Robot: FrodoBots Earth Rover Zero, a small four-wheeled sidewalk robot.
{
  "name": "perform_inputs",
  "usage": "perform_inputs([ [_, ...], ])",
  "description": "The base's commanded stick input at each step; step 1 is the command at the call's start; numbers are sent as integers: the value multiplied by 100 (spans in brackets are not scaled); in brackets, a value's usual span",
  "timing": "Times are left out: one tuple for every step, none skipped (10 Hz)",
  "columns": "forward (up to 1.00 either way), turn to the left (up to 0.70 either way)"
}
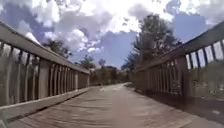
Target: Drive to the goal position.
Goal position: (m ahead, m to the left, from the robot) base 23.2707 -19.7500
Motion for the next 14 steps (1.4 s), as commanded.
perform_inputs([
  [70, 0],
  [70, 0],
  [70, 0],
  [70, 0],
  [70, 0],
  [70, 0],
  [70, 0],
  [70, 0],
  [70, 0],
  [70, 0],
  [70, 0],
  [70, 0],
  [70, 0],
  [70, 0],
])
